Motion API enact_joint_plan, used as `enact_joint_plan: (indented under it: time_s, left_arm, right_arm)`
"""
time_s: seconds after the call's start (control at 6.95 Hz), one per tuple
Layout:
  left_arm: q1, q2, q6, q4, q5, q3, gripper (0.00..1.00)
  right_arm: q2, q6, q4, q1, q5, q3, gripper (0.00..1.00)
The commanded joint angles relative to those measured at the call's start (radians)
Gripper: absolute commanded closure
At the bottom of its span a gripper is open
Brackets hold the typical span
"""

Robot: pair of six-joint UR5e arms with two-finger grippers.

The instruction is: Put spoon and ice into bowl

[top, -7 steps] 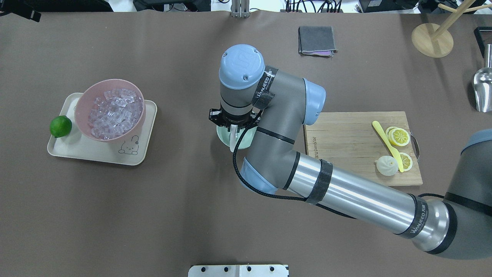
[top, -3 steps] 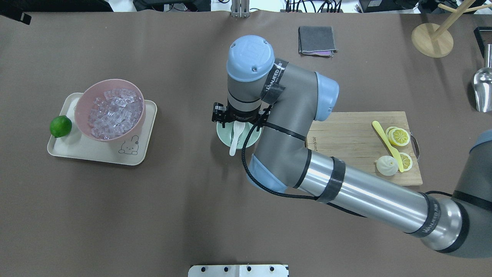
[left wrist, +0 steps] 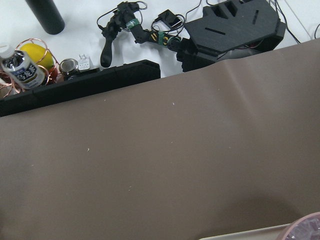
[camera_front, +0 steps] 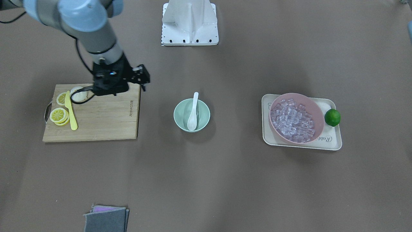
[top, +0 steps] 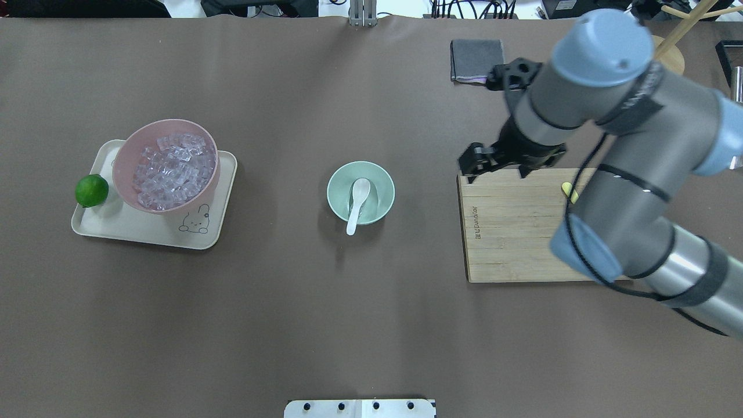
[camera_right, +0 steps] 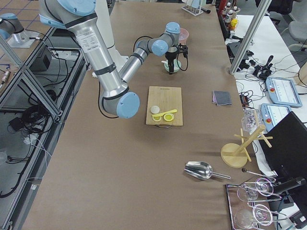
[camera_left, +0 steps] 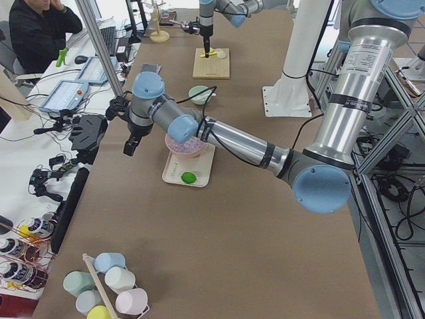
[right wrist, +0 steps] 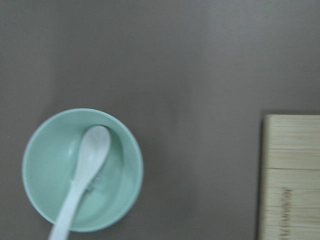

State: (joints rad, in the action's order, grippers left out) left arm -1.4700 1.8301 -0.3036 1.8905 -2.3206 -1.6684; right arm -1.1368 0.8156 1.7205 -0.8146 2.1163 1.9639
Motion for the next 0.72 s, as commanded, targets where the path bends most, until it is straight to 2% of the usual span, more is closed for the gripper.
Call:
enact_joint_plan:
  time_s: [0.0, 0.29, 0.58]
  left_arm:
    - [-0.038, -0.066, 0.104, 0.005, -0.026, 0.002, 0.02]
    - [-0.059, -0.080, 0.129, 0.007, -0.025, 0.036, 0.02]
    - [-0.067, -0.080, 0.129, 0.007, -0.020, 0.103, 0.02]
  right_arm:
    - [-0.162, -0.241, 0.001, -0.185, 0.051, 0.056, 0.00]
    - [-0.231, -0.308, -0.004, -0.309, 0.050, 0.026, 0.00]
    - [-0.294, -0.357, -0.010, -0.375, 0.037, -0.023, 0.00]
